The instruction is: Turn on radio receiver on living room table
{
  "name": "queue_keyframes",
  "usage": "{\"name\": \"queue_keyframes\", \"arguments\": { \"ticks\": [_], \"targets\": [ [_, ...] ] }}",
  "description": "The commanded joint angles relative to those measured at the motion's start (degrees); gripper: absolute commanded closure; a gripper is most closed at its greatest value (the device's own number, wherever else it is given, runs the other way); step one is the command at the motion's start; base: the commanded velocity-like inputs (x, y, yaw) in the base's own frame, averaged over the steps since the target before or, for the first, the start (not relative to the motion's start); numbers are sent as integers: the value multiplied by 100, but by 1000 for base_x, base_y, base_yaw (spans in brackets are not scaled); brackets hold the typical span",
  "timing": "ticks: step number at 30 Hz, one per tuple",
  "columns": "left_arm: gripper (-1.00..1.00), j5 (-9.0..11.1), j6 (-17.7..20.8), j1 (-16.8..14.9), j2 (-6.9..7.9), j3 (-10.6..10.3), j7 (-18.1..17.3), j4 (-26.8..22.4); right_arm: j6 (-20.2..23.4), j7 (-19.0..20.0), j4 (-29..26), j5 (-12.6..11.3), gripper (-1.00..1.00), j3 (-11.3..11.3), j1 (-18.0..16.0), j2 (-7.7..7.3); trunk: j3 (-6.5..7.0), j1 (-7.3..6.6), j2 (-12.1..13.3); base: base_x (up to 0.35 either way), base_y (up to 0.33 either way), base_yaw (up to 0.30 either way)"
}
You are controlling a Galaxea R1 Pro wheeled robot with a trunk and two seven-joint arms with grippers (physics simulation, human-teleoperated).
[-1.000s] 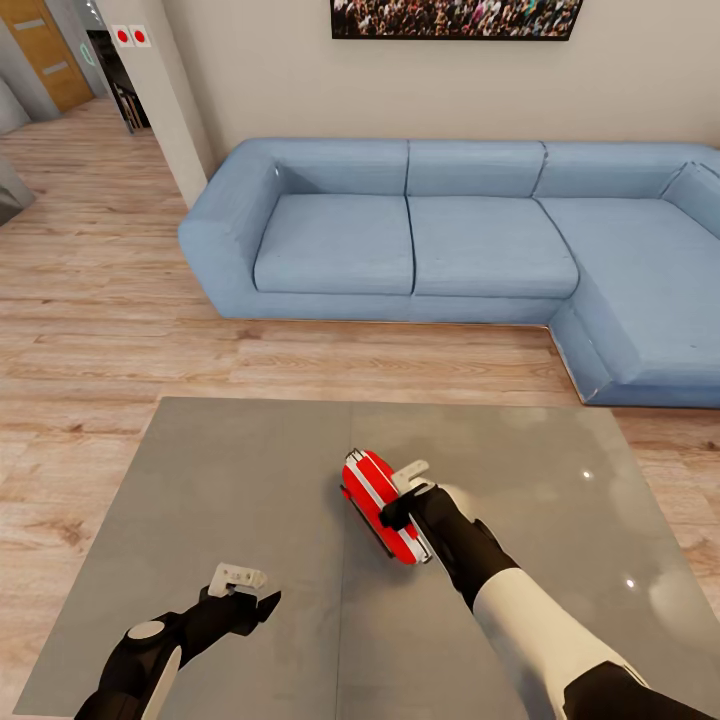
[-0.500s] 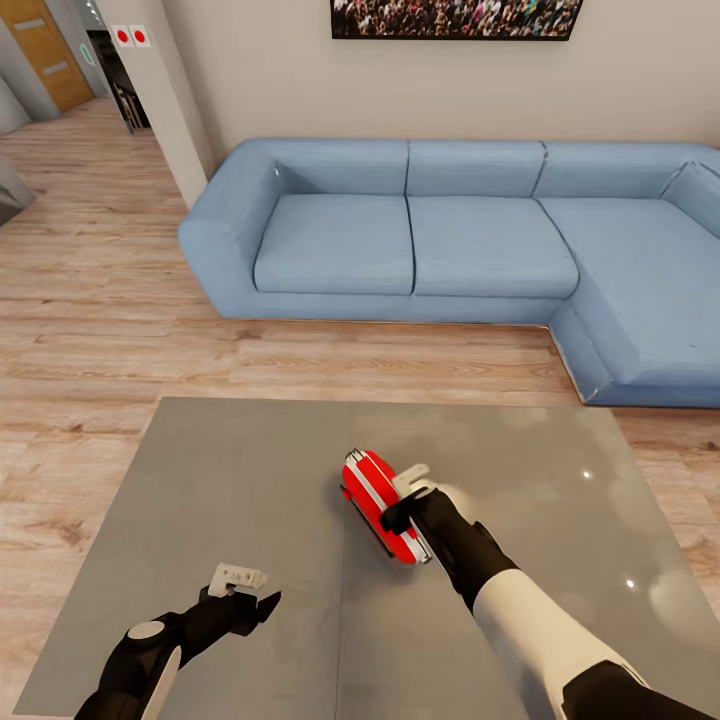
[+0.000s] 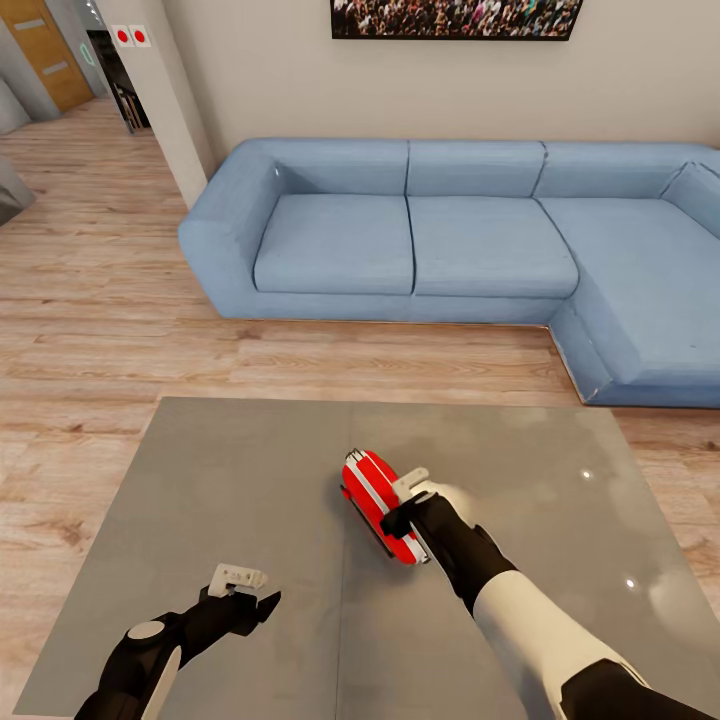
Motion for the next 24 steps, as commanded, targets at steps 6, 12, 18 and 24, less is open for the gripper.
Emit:
{"name": "queue_keyframes", "arguments": {
  "ticks": [6, 12, 18, 24],
  "targets": [
    [-100, 0, 0, 0, -2, 0, 0, 0, -19, -5, 16, 0, 100, -1, 0, 0, 0, 0, 0, 0, 0, 0],
    [-100, 0, 0, 0, 0, 0, 0, 0, -22, -6, 22, 0, 100, -3, 0, -27, 0, 0, 0, 0, 0, 0],
    [-100, -1, 0, 0, 0, 0, 0, 0, -25, -7, 23, 0, 100, -3, 0, -40, 0, 0, 0, 0, 0, 0],
    [-100, 0, 0, 0, 0, 0, 0, 0, -30, -7, 23, 0, 100, -3, 0, -43, 0, 0, 0, 0, 0, 0]
  ]
}}
